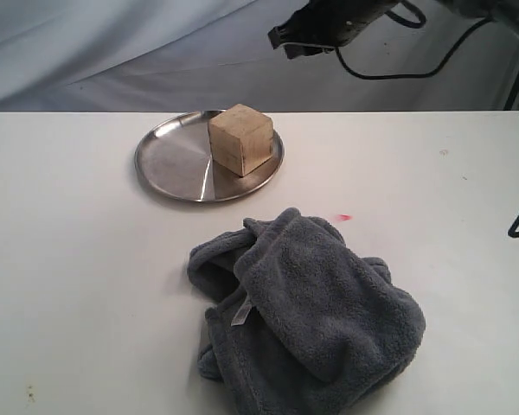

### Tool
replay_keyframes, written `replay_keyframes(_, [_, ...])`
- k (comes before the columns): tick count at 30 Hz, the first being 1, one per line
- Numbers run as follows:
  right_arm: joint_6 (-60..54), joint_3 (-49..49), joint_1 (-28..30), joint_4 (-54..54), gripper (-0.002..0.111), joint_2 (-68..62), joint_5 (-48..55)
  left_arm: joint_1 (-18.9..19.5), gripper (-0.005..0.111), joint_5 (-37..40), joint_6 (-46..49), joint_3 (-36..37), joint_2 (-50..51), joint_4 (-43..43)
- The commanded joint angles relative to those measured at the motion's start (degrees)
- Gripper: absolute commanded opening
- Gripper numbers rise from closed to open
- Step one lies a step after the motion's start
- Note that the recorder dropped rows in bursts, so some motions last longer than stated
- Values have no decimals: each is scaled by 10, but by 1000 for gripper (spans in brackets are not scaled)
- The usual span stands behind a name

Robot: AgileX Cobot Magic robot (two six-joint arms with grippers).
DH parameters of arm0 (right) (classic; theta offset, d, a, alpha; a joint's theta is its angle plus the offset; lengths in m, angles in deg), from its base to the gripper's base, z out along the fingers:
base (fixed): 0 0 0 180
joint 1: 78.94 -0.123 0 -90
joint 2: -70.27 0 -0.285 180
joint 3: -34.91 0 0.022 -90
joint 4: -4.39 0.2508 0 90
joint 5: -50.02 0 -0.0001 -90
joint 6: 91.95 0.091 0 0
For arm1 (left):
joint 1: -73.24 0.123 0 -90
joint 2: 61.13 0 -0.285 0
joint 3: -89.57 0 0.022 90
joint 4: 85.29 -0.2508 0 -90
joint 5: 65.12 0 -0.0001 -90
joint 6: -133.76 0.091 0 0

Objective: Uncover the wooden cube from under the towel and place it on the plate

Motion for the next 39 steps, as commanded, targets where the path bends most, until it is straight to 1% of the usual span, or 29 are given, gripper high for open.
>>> replay_keyframes(1, [5,-3,26,18,14,15,46,0,1,0,-1,3,-1,0])
replay_keyframes(6, [-12,-2,43,54,1,24,73,0,1,0,-1,3,-1,0])
replay_keyframes(7, [-13,-1,47,54,0,27,74,0,1,0,-1,3,-1,0])
replay_keyframes(16, [-14,52,72,49,0,79,58,0,1,0,0,3,-1,0])
replay_keyframes(27, [-8,135,142,49,0,163,37,0,1,0,0,3,-1,0])
replay_keyframes(32, [-7,201,162,49,0,215,8,0,1,0,-2,3,-1,0])
replay_keyframes(39, [3,329,162,57,0,306,-80,0,1,0,-2,3,-1,0])
